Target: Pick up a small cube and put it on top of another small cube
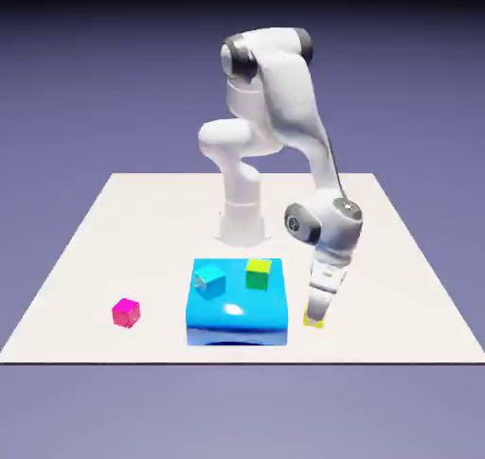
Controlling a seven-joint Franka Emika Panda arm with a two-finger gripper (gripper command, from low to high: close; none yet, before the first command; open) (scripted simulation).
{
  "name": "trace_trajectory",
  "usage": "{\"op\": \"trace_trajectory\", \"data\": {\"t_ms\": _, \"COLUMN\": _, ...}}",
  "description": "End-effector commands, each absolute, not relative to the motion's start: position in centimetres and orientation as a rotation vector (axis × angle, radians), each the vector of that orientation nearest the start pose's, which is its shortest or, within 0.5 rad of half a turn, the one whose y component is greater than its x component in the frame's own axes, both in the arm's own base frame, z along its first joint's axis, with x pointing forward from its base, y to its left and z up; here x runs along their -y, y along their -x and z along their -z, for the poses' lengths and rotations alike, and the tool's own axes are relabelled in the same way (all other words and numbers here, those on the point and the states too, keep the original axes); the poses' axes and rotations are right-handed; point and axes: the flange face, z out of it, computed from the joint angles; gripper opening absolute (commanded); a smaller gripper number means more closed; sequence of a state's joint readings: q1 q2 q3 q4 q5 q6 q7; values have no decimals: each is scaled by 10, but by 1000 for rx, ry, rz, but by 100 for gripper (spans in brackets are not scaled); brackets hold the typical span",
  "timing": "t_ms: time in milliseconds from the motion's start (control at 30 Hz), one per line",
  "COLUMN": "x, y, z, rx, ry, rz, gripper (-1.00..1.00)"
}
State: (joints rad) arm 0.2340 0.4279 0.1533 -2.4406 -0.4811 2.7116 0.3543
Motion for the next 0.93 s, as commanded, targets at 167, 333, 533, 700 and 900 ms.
{"op": "trace_trajectory", "data": {"t_ms": 167, "x": -202, "y": -417, "z": -189, "rx": 773, "ry": 3191, "rz": -144, "gripper": -100}}
{"op": "trace_trajectory", "data": {"t_ms": 333, "x": -83, "y": -472, "z": -270, "rx": -131, "ry": 3289, "rz": -137, "gripper": -100}}
{"op": "trace_trajectory", "data": {"t_ms": 533, "x": 77, "y": -457, "z": -362, "rx": -1257, "ry": 2911, "rz": -210, "gripper": -100}}
{"op": "trace_trajectory", "data": {"t_ms": 700, "x": 77, "y": -447, "z": -314, "rx": -1307, "ry": 2912, "rz": -254, "gripper": -100}}
{"op": "trace_trajectory", "data": {"t_ms": 900, "x": 77, "y": -444, "z": -292, "rx": -1307, "ry": 2912, "rz": -254, "gripper": 100}}
